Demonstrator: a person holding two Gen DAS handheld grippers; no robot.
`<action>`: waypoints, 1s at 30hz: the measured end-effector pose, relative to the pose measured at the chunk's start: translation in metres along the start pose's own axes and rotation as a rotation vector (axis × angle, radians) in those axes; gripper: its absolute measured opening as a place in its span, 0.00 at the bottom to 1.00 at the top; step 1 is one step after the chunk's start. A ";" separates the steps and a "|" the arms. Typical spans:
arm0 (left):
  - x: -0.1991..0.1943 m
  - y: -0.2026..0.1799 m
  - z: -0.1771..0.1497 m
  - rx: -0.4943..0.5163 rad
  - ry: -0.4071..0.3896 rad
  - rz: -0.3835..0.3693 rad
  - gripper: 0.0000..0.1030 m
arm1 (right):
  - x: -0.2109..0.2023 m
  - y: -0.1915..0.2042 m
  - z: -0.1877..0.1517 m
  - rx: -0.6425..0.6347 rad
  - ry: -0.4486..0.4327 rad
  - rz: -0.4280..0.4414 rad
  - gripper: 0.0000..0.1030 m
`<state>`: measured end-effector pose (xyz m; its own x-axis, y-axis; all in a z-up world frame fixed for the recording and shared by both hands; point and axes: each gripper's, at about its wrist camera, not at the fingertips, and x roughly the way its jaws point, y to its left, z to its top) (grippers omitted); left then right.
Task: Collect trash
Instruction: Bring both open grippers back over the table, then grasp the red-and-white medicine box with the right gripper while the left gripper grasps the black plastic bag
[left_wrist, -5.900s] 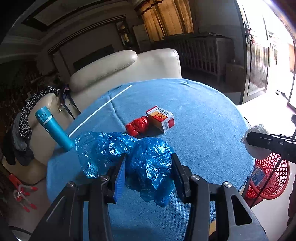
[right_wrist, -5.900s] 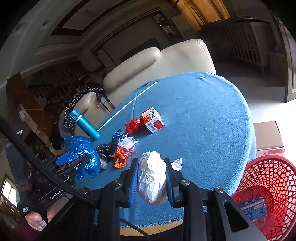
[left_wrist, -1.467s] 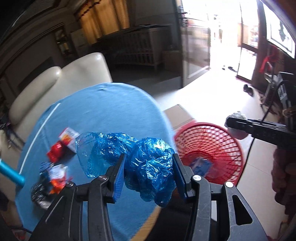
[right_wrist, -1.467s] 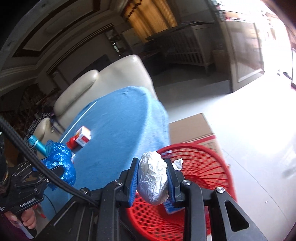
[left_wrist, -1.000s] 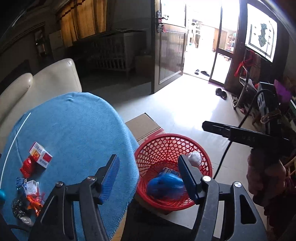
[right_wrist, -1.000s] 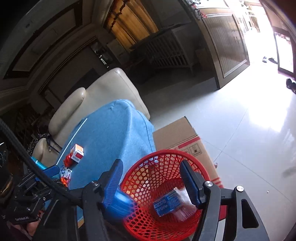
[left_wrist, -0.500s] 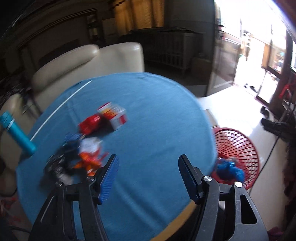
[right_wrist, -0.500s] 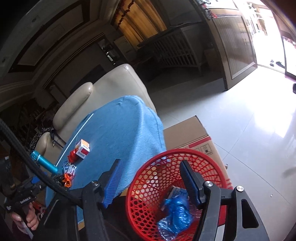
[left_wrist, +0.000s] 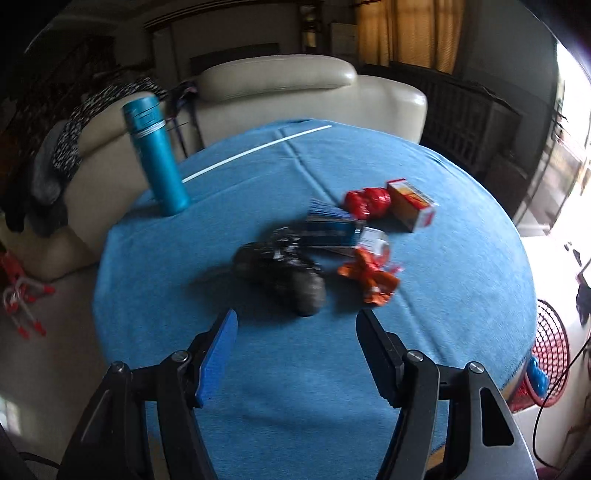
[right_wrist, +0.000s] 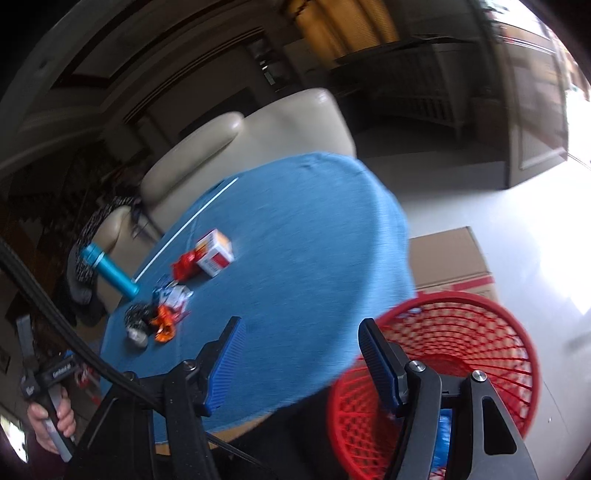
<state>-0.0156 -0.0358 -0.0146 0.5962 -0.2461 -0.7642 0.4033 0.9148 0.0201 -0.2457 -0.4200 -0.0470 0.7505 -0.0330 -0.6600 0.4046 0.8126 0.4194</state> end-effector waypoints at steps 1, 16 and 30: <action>0.003 0.003 -0.001 -0.010 0.005 -0.001 0.66 | 0.006 0.009 0.000 -0.019 0.011 0.010 0.66; 0.035 0.039 -0.008 -0.142 0.086 -0.078 0.66 | 0.067 0.084 0.004 -0.168 0.117 0.083 0.66; 0.075 0.027 0.037 -0.245 0.111 -0.212 0.66 | 0.102 0.108 0.013 -0.237 0.162 0.072 0.66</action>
<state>0.0657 -0.0416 -0.0473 0.4323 -0.4153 -0.8004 0.3236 0.8999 -0.2922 -0.1187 -0.3435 -0.0609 0.6718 0.1076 -0.7329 0.2056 0.9234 0.3241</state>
